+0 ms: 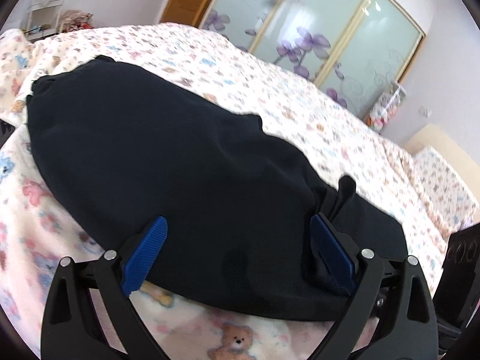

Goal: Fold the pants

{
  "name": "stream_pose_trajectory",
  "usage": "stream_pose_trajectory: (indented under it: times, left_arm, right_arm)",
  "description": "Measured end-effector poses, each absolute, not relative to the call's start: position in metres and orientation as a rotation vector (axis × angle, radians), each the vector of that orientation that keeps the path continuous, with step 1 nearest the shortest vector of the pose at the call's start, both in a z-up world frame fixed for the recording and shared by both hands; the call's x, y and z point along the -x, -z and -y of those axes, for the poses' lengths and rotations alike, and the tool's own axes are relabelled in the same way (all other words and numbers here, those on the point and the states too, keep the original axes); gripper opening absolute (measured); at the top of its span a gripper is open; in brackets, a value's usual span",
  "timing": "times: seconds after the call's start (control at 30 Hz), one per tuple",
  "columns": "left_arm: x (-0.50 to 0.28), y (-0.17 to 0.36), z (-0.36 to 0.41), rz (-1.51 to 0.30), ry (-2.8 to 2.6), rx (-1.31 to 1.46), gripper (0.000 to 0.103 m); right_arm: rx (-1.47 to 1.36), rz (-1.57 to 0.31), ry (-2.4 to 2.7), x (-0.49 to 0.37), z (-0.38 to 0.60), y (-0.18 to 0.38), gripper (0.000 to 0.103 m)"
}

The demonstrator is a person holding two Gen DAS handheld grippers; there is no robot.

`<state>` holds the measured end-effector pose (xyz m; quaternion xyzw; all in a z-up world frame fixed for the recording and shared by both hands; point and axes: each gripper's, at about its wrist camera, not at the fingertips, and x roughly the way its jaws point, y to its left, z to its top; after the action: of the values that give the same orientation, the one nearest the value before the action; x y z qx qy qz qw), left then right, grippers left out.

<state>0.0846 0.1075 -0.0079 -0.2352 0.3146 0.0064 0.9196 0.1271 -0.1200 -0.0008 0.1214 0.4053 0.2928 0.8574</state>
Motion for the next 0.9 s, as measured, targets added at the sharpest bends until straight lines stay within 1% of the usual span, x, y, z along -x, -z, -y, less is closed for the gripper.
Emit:
stream_pose_trajectory:
  times: [0.1,0.2,0.3,0.33,0.4,0.53,0.6,0.63,0.67,0.8,0.87,0.9]
  left_arm:
    - [-0.081,0.003,-0.114,-0.606,-0.042,0.498,0.097]
    - [-0.08,0.002,-0.119,-0.591,-0.066,0.502,0.097]
    - [-0.079,0.001,-0.125,-0.586,-0.093,0.511,0.097]
    - [-0.079,0.001,-0.127,-0.584,-0.102,0.521,0.097]
    - [-0.079,0.002,-0.132,-0.588,-0.112,0.539,0.097]
    - [-0.075,0.001,-0.15,-0.616,-0.1,0.585,0.097]
    - [-0.069,-0.001,-0.164,-0.629,-0.088,0.639,0.097]
    - [-0.064,-0.002,-0.174,-0.64,-0.085,0.669,0.097]
    - [-0.06,-0.002,-0.18,-0.651,-0.084,0.684,0.097]
    - [-0.043,0.004,-0.203,-0.695,-0.123,0.7,0.097]
    - [-0.035,0.009,-0.213,-0.702,-0.15,0.71,0.097]
    - [-0.033,0.011,-0.216,-0.703,-0.162,0.717,0.097]
  right_arm:
    - [-0.257,-0.857,-0.618,-0.131,0.116,0.005,0.063]
    - [-0.177,-0.935,-0.616,-0.135,0.107,0.021,0.064]
    - [-0.214,-0.892,-0.63,-0.13,0.112,0.013,0.064]
    - [-0.213,-0.909,-0.638,-0.131,0.111,0.016,0.067]
    - [-0.162,-0.95,-0.639,-0.135,0.105,0.024,0.067]
    - [-0.18,-0.933,-0.643,-0.121,0.115,0.015,0.068]
    - [-0.172,-0.892,-0.631,-0.107,0.124,0.008,0.069]
    - [-0.151,-0.858,-0.615,-0.098,0.129,0.004,0.074]
    - [-0.13,-0.824,-0.6,-0.09,0.133,0.001,0.076]
    - [-0.059,-0.692,-0.545,-0.059,0.147,-0.007,0.078]
    - [-0.044,-0.65,-0.526,-0.051,0.148,-0.008,0.083]
    - [-0.041,-0.634,-0.521,-0.049,0.148,-0.008,0.084]
